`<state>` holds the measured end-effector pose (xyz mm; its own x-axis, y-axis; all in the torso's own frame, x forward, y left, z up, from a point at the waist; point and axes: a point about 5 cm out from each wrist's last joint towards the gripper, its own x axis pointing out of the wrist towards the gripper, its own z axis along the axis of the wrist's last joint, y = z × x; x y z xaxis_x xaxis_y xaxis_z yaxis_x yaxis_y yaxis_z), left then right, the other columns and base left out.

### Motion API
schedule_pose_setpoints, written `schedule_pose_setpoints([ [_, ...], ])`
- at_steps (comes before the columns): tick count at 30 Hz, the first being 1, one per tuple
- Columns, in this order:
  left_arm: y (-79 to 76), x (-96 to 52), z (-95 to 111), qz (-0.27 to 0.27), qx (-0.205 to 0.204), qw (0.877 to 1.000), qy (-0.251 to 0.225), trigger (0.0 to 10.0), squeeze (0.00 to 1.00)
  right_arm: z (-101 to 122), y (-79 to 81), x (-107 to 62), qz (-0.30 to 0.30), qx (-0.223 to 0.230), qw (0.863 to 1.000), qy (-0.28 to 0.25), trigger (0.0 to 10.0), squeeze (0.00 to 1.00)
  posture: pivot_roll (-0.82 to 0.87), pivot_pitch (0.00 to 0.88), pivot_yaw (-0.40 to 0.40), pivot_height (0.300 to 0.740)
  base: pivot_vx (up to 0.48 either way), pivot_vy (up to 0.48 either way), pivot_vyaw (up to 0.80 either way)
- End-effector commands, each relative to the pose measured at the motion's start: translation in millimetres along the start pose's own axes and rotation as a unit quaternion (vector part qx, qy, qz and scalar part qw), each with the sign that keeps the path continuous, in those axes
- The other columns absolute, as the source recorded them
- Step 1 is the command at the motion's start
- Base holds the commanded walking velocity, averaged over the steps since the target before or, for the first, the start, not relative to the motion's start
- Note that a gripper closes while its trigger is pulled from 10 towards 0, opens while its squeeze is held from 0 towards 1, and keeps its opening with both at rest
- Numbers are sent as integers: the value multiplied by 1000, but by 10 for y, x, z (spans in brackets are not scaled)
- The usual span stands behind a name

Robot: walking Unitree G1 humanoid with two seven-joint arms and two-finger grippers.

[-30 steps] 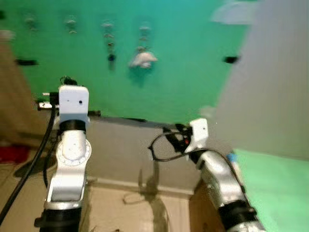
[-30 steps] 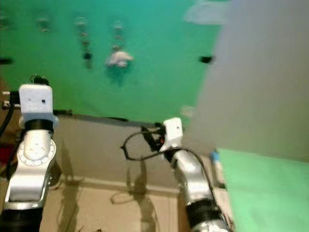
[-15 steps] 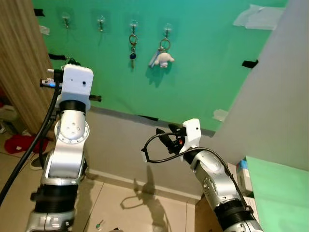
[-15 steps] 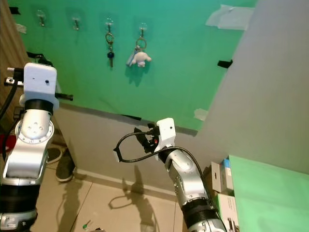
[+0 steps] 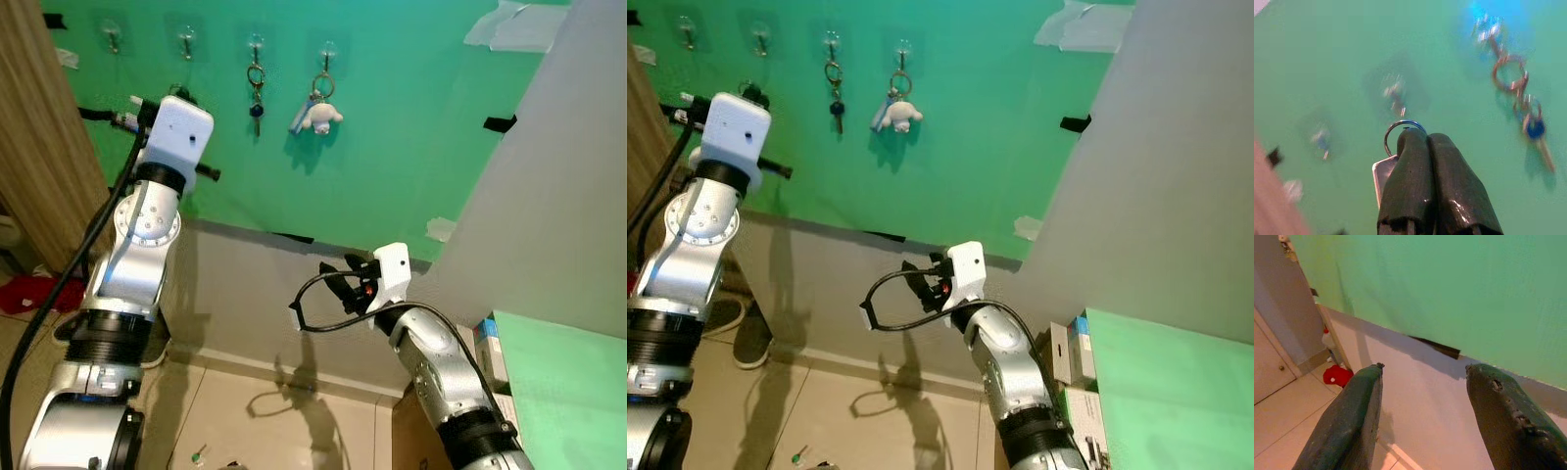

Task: Hang keys on a hook

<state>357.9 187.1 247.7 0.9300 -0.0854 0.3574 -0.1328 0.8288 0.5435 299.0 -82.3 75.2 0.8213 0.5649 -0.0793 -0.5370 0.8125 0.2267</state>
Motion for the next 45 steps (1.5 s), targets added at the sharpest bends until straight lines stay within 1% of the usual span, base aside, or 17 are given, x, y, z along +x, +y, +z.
schedule_pose_setpoints([
  [1, 73, 110, 82, 4, 25, 1000, -19, 10000, 0, 23, -27, -44, -9, -4, 1000, -6, 10000, 0, 42, 0, -39, 740, 0, 0, 0],
  [2, 95, 133, 76, 10, 34, 999, -19, 10000, 0, 26, -14, -47, -5, -5, 1000, -7, 10000, 0, 42, 0, -39, 740, 0, 0, 0],
  [4, 117, 153, 58, 18, 28, 999, -15, 10000, 0, 36, 14, -49, 5, -11, 1000, -10, 10000, 0, 37, 0, -35, 740, 0, 0, 0],
  [5, 130, 186, 41, 22, 22, 999, -12, 10000, 0, 72, 82, -50, 31, -27, 999, -16, 10000, 0, 35, 0, -35, 740, 0, 0, 0],
  [6, 129, 198, 41, 21, 22, 999, -12, 10000, 0, 92, 116, -51, 44, -36, 998, -20, 10000, 0, 31, 0, -34, 740, 0, 0, 0],
  [7, 129, 198, 41, 21, 22, 999, -12, 10000, 0, 92, 116, -51, 44, -36, 998, -20, 10000, 0, 31, 0, -34, 740, 0, 0, 0],
  [10, 142, 259, 60, 14, 17, 1000, -19, 10000, 0, 150, 158, -48, 64, -55, 996, -23, 10000, 0, 23, 0, -30, 740, 0, 0, 0],
  [18, 130, 328, 77, 8, -1, 1000, -23, 10000, 0, 132, 169, -72, 68, -57, 996, -16, 10000, 0, 19, 0, -30, 740, 0, 0, 0],
  [19, 141, 344, 97, 11, -6, 999, -29, 10000, 0, 124, 181, -83, 70, -57, 996, -15, 10000, 0, 17, 0, -28, 740, 0, 0, 0],
  [23, 166, 369, 108, 16, -18, 999, -31, 10000, 0, 121, 185, -90, 71, -56, 996, -13, 10000, 0, 17, 0, -28, 740, 0, 0, 0],
  [26, 181, 393, 89, 19, -23, 999, -26, 10000, 0, 114, 186, -93, 71, -56, 996, -10, 10000, 0, 16, 0, -26, 740, 0, 0, 0],
  [28, 189, 405, 80, 21, -37, 999, -24, 10000, 0, 108, 186, -97, 71, -56, 996, -9, 10000, 0, 15, 0, -26, 740, 0, 0, 0],
  [32, 199, 411, 52, 25, -39, 999, -15, 10000, 0, 100, 186, -101, 71, -56, 996, -7, 10000, 0, 14, 0, -26, 740, 0, 0, 0],
  [34, 202, 412, 25, 27, -49, 998, -7, 10000, 0, 94, 181, -107, 71, -56, 996, -5, 10000, 0, 13, 0, -27, 740, 0, 0, 0],
  [40, 184, 418, -47, 28, -51, 998, 14, 10000, 0, 89, 178, -114, 72, -56, 996, -2, 10000, 0, 13, 0, -30, 740, 0, 0, 0],
  [45, 194, 419, -39, 29, -52, 998, 5, 10000, 0, 85, 179, -114, 73, -55, 996, 0, 10000, 0, 13, 0, -31, 740, 0, 0, 0],
])
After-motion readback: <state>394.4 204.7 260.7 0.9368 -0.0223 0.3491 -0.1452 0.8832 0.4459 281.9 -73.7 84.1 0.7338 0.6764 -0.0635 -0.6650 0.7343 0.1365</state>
